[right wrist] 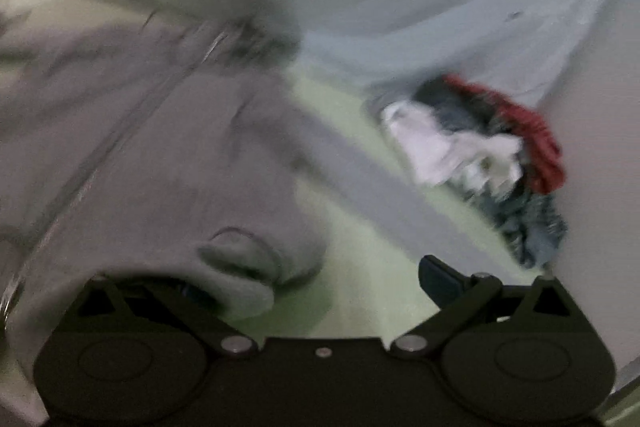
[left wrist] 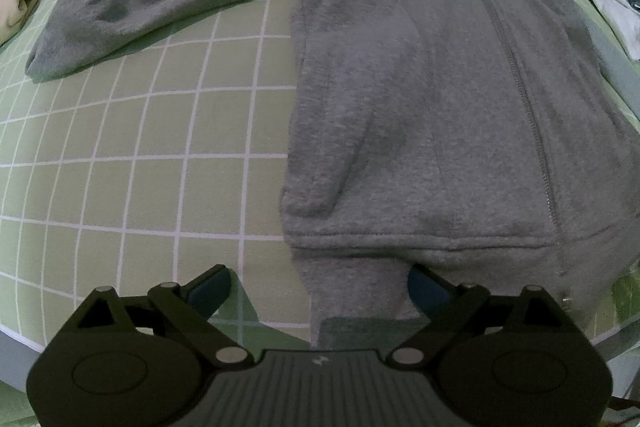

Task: Fold clothes
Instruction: 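Grasp the hoodie hem with both grippers and lift it toward the hood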

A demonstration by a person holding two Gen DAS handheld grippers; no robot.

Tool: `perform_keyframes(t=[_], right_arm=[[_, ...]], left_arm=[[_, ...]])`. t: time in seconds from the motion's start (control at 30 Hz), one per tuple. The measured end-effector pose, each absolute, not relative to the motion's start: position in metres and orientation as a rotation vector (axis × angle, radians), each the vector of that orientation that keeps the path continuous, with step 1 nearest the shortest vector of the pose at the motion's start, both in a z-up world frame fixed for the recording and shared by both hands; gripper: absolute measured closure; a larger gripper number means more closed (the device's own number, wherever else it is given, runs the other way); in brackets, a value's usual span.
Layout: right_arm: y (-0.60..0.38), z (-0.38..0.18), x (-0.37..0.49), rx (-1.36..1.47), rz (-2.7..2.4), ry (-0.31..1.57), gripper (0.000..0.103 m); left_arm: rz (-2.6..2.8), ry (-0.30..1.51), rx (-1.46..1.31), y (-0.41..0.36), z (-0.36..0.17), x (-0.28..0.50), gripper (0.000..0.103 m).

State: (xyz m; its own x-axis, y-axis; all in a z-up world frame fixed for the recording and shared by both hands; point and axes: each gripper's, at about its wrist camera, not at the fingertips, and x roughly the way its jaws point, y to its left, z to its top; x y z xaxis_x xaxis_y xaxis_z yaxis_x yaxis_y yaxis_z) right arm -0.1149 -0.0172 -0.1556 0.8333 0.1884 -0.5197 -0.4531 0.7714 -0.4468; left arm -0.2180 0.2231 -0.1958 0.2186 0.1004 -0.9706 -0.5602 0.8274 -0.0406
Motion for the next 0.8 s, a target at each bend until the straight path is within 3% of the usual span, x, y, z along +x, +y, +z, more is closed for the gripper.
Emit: perform_keyframes(t=[0.33, 0.43, 0.5, 0.63, 0.7, 0.8], right_arm=[[0.010, -0.113, -0.114, -0.456, 0.454, 0.291, 0.000], [0.028, -0.142, -0.099, -0.584, 0.477, 0.437, 0.001], [0.035, -0.165, -0.090, -0.673, 0.458, 0.561, 0.020], [0.017, -0.163, -0.094, -0.632, 0.419, 0.613, 0.021], [0.008, -0.163, -0.095, -0.642, 0.403, 0.650, 0.026], [-0.010, -0.166, -0.090, -0.573, 0.408, 0.754, 0.054]], left_arm=[[0.489, 1.276, -0.442, 0.223, -0.195, -0.217, 0.006], [0.495, 1.278, -0.445, 0.223, -0.196, -0.216, 0.006], [0.496, 1.279, -0.447, 0.223, -0.196, -0.216, 0.005], [0.500, 1.266, -0.461, 0.226, -0.197, -0.214, 0.007], [0.511, 1.249, -0.472, 0.228, -0.196, -0.218, 0.010], [0.521, 1.205, -0.497, 0.230, -0.191, -0.223, 0.023]])
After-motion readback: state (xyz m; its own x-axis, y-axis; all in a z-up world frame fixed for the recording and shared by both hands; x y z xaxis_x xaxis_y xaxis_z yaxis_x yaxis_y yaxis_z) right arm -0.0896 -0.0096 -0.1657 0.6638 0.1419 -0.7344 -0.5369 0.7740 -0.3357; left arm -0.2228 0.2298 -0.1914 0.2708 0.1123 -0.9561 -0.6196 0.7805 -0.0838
